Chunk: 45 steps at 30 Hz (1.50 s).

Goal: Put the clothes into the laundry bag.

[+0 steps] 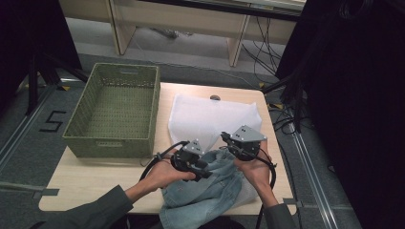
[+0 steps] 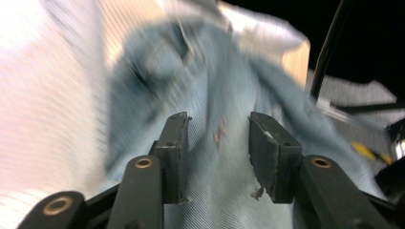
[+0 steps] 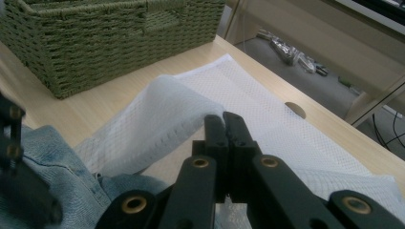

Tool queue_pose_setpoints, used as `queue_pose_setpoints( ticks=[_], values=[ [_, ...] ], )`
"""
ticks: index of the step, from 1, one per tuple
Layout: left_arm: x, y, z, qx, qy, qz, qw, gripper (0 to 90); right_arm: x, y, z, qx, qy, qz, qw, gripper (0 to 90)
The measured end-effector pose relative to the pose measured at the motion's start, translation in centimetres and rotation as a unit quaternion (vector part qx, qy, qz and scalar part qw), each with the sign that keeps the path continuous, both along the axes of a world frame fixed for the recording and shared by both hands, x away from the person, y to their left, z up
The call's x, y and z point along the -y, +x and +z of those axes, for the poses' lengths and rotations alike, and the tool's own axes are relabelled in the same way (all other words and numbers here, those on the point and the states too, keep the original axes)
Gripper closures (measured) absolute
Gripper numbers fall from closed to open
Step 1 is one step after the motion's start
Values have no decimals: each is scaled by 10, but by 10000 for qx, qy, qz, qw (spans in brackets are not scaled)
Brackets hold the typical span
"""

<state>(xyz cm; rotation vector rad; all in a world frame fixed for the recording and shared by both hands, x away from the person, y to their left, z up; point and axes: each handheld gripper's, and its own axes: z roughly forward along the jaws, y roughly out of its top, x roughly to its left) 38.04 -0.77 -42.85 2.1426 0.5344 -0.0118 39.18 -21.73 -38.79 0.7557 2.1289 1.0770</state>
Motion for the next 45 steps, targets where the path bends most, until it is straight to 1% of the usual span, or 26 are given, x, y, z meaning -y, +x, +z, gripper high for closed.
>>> queue_pose_setpoints(
  ticks=[2,4,6,9,11,13,15,17,18,20,22,25,28,29,30,32,34,36,37,38,39,40,41,42,43,45],
  values=[
    [-6,5,11,89,-90,48,9999,582,0,0,0,0,7,-3,10000,900],
    [-11,11,18,237,-134,222,9994,579,0,0,0,9,0,13,10000,900],
    [-14,19,20,333,-83,401,9986,583,-1,0,0,24,11,11,10000,900],
    [-14,31,14,434,71,702,9966,557,-1,0,0,19,17,10,10000,900],
    [-10,37,7,484,218,781,9955,537,-1,0,0,12,10,22,10000,900],
    [-4,43,-1,561,394,850,9940,480,-2,0,0,35,-7,33,10000,900],
    [3,48,-9,597,470,892,9931,436,-4,-1,0,-149,54,28,9999,900],
    [11,51,-18,704,579,856,9922,482,-4,-2,0,-111,31,8,9999,900],
    [12,52,-20,836,613,829,9912,575,-4,-1,-1,31,-32,46,10000,900],
    [11,53,-20,767,445,904,9920,736,-4,-1,-1,-82,-62,82,9999,900],
    [4,54,-15,936,393,957,9902,819,-4,-1,-3,-39,-34,16,10000,900],
    [-11,54,-4,981,345,946,9901,858,-3,-1,-5,-95,-38,40,9999,900],
    [-26,52,2,1209,544,897,9871,861,-7,-3,-10,-171,-53,112,9998,898],
    [-30,52,3,1232,584,856,9870,861,-9,-5,-11,-256,-74,120,9996,894],
    [-33,52,2,1190,583,840,9876,861,-12,-6,-13,-241,-91,165,9995,886],
    [-37,54,2,1177,611,817,9878,860,-17,-8,-14,-344,-78,275,9990,829],
    [-38,55,2,1101,567,851,9886,856,-22,-13,-13,-485,88,435,9978,753],
    [-37,55,1,1050,472,823,9899,856,-26,-19,-10,-589,242,703,9955,651],
    [-38,55,2,1105,514,759,9896,855,-29,-24,-9,-759,237,907,9927,594],
    [-37,55,2,1048,499,764,9903,855,-31,-26,-9,-780,209,1061,9911,571],
    [-36,55,2,1028,480,774,9905,853,-35,-31,-10,-813,257,1051,9908,542],
    [-36,55,2,1024,478,761,9907,852,-38,-35,-12,-941,257,1182,9882,516],
    [-36,55,3,1015,468,758,9908,852,-42,-38,-14,-1082,170,1334,9850,494],
    [-37,56,3,1051,475,714,9908,851,-46,-42,-17,-1133,85,1409,9835,473],
    [-37,56,3,1035,458,707,9911,850,-51,-44,-21,-1233,-25,1578,9797,453],
    [-37,55,4,1001,447,730,9913,849,-60,-49,-27,-1377,-118,1668,9763,431]
  ],
)
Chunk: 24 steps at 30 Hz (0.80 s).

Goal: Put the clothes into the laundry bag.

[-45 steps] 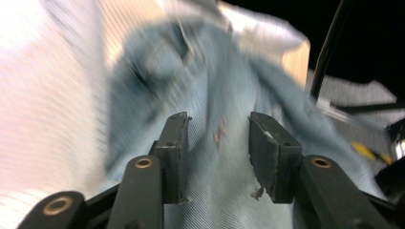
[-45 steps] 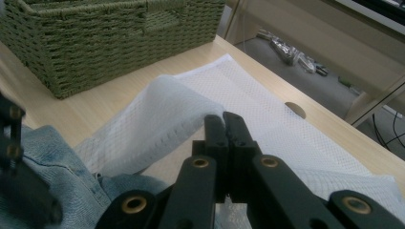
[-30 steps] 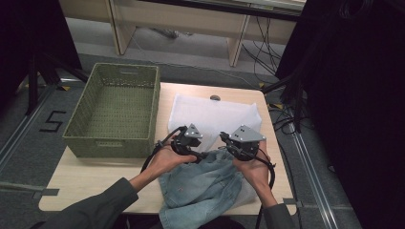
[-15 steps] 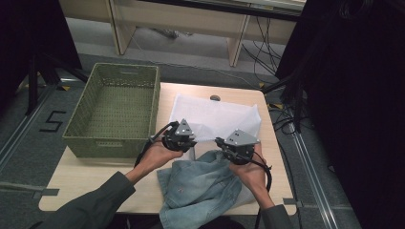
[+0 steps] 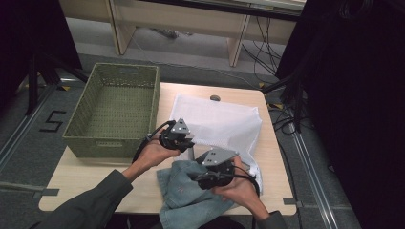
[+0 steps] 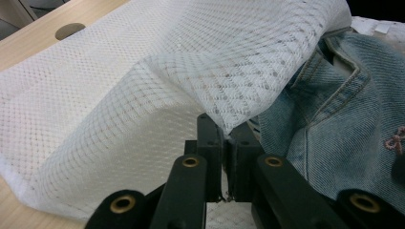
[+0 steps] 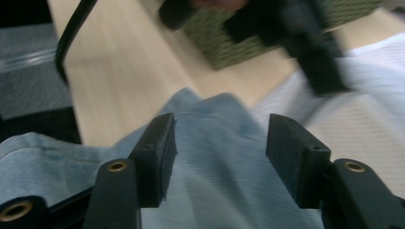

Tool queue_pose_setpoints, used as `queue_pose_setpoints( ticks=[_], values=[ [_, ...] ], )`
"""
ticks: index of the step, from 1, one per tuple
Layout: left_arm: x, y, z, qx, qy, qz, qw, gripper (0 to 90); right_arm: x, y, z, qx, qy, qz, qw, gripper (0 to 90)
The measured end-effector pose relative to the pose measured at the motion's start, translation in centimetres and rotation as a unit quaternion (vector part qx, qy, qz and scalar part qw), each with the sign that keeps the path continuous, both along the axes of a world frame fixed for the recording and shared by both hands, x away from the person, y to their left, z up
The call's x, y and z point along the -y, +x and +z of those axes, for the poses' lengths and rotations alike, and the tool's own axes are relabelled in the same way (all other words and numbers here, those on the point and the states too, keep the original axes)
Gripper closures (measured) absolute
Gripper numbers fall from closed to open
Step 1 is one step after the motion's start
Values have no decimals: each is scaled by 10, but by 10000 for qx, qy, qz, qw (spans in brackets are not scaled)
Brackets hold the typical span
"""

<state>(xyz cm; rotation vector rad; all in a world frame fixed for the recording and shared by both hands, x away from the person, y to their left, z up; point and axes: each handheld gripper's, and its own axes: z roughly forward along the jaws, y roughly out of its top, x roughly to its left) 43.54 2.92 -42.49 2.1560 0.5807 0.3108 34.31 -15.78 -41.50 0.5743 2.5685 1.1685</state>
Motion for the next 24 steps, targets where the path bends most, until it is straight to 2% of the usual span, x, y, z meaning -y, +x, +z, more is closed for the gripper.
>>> queue_pose_setpoints(
  ticks=[2,3,5,7,9,10,12,15,16,17,18,19,21,23,24],
  values=[
    [0,1,1,46,39,-71,10000,850,-10,-5,-7,-197,-125,58,9997,414],
    [0,1,1,41,32,-73,10000,850,-14,-6,-11,-189,-201,186,9994,412],
    [0,0,1,53,54,-84,9999,850,-23,-10,-21,-222,-315,181,9991,411],
    [0,0,0,52,69,-78,9999,853,-30,-14,-32,-369,-600,211,9973,444],
    [1,-1,0,12,64,-51,10000,856,-32,-15,-39,-132,-1054,397,9935,632],
    [1,0,0,46,88,-98,9999,858,-32,-15,-41,-91,-1134,402,9927,712],
    [1,-1,0,43,74,-94,9999,861,-29,-13,-36,-11,-1195,406,9920,836],
    [0,-1,1,40,61,-88,9999,865,-23,-12,-25,51,-1151,330,9928,873],
    [0,-2,1,29,33,-57,10000,865,-20,-10,-22,223,-1133,363,9926,876],
    [-1,-1,2,67,55,-91,9999,867,-16,-9,-17,270,-1110,280,9931,878],
    [-1,-1,3,88,39,-86,9999,868,-11,-7,-12,415,-1085,182,9931,878],
    [-1,-2,4,96,-20,-54,9999,869,-6,-5,-7,459,-1046,40,9934,879],
    [-2,-1,7,135,19,-103,9999,871,8,0,6,494,-923,-271,9941,882],
    [-2,-2,8,140,-61,-74,9999,872,24,7,18,617,-833,-627,9926,884],
    [-2,-2,9,156,-68,-76,9998,872,30,12,20,794,-858,-697,9907,884]
  ],
)
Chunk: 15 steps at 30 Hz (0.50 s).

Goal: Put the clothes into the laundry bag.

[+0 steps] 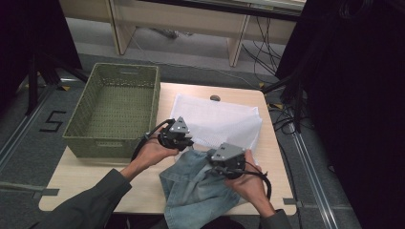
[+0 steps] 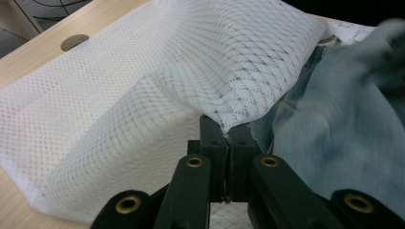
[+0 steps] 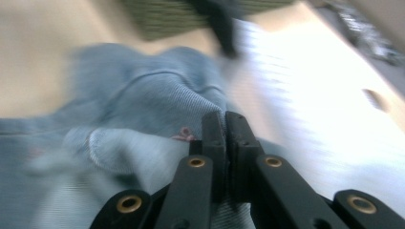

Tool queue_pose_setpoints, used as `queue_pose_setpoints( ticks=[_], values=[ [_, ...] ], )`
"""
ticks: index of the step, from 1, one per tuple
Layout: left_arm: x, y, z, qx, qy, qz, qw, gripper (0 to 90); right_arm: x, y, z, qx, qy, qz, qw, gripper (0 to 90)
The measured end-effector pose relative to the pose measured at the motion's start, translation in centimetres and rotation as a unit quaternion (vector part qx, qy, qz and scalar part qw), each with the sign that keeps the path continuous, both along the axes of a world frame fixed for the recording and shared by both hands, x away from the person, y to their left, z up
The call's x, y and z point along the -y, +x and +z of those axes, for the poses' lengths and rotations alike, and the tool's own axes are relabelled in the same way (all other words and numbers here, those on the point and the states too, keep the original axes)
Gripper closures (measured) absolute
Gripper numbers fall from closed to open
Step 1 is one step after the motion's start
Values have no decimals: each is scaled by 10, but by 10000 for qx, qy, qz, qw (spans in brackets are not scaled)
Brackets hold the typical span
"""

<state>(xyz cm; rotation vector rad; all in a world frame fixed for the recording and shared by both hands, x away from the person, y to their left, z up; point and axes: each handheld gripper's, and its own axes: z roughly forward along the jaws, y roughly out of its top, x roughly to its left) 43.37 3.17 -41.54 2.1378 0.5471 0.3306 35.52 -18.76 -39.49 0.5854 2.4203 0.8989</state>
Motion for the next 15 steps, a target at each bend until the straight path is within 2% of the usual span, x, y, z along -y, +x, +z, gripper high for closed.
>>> queue_pose_setpoints(
  ticks=[1,3,5,7,9,12,13,14,15],
  values=[
    [-1,0,1,18,42,-27,10000,873,5,3,0,-10,-21,-224,9997,884],
    [-1,0,4,40,33,-45,10000,873,13,12,-5,38,-209,-404,9990,884],
    [1,-2,4,40,-19,-37,10000,874,19,23,-18,-100,-330,-510,9981,883],
    [1,-3,4,26,54,-67,10000,875,20,32,-32,-297,-406,-686,9964,883],
    [2,-3,4,59,81,-93,9999,875,22,42,-41,-332,-443,-870,9947,883],
    [3,-3,5,46,-59,-72,9999,875,23,47,-42,-131,-547,-969,9937,876],
    [2,-2,7,16,-33,-111,9999,875,21,44,-41,-100,-478,-1054,9932,871],
    [3,-3,6,45,-102,-77,9999,875,20,43,-40,-75,-419,-1057,9935,868],
    [3,-4,7,31,-53,-90,9999,875,19,43,-38,-44,-455,-1022,9937,864]
  ],
)
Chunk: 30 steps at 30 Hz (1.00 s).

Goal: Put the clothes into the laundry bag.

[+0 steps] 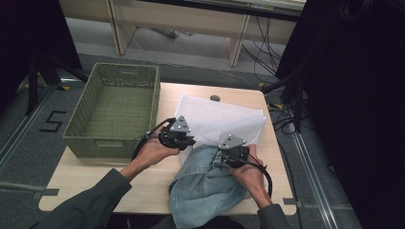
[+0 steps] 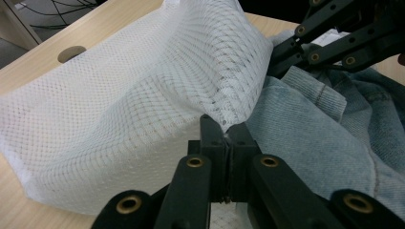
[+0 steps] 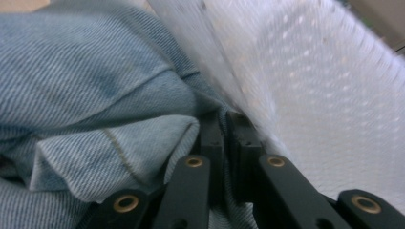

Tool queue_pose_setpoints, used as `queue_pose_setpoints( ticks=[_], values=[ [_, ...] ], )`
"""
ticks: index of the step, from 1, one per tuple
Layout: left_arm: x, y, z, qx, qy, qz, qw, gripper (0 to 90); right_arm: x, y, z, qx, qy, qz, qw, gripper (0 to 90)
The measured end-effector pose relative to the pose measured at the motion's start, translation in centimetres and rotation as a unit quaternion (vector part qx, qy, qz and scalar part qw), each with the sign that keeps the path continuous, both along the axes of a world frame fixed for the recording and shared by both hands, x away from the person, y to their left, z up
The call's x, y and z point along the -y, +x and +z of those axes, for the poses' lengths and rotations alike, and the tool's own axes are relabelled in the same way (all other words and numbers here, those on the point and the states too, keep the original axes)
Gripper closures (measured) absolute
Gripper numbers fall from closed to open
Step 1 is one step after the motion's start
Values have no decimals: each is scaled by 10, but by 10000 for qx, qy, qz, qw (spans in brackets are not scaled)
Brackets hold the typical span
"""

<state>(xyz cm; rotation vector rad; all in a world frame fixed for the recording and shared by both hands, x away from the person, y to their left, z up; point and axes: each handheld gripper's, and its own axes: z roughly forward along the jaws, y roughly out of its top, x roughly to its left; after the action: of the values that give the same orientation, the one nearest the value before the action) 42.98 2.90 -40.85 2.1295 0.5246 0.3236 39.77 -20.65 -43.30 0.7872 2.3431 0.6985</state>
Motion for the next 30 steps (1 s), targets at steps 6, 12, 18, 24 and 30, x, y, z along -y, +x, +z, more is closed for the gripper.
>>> queue_pose_setpoints(
  ticks=[6,12,18,24,30],
  values=[
    [1,0,1,80,70,-89,9999,877,2,0,8,514,-73,-148,9985,866],
    [0,0,0,12,35,-47,10000,875,1,3,-11,112,102,-141,9998,751],
    [-3,3,-1,-56,-1,1,10000,874,-6,-11,24,19,652,11,9979,603],
    [-4,5,-1,-50,-68,-1,10000,872,-22,-35,42,37,1343,583,9892,521],
    [-5,6,-2,-92,-70,-14,9999,870,-55,-55,26,-498,1369,1201,9820,473]
  ],
)
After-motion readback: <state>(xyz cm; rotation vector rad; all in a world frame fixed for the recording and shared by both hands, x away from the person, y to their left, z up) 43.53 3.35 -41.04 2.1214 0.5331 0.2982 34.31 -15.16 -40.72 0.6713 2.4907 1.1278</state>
